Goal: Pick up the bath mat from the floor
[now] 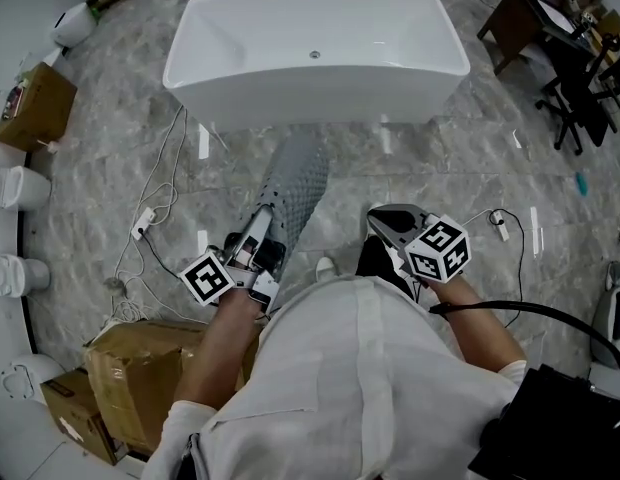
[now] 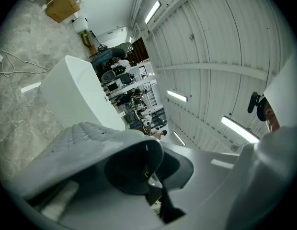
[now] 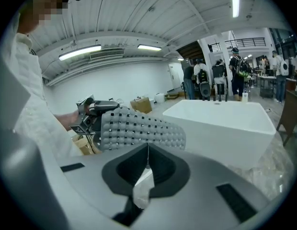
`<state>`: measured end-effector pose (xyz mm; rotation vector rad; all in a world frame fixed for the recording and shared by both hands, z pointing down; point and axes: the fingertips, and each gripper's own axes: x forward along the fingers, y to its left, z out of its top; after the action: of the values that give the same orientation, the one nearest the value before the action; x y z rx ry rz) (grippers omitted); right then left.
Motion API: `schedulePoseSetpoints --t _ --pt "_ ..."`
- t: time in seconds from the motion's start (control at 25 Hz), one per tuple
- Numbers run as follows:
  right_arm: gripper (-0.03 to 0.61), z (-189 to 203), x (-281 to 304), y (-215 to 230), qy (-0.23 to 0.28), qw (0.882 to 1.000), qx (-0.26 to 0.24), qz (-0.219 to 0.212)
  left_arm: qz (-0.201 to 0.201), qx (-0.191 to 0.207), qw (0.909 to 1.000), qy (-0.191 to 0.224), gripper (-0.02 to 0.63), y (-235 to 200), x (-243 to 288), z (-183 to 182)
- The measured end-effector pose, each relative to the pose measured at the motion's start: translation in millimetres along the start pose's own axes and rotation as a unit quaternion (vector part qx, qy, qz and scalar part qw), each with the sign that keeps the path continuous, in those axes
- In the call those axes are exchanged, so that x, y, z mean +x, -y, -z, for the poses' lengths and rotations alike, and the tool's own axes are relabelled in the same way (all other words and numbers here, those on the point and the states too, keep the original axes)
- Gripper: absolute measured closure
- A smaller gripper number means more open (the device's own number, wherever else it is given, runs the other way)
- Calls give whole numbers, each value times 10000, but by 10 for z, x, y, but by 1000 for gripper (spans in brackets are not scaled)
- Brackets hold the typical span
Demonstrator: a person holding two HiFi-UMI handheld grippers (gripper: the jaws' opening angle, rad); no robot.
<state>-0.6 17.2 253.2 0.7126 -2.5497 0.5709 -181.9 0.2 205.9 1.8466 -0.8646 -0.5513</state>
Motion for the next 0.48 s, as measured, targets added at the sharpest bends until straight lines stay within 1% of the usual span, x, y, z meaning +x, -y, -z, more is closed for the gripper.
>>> schedulePoseSetpoints --t 0.48 --pt "571 94 -74 -190 -86 9999 30 141 173 20 9998 -83 598 89 -91 111"
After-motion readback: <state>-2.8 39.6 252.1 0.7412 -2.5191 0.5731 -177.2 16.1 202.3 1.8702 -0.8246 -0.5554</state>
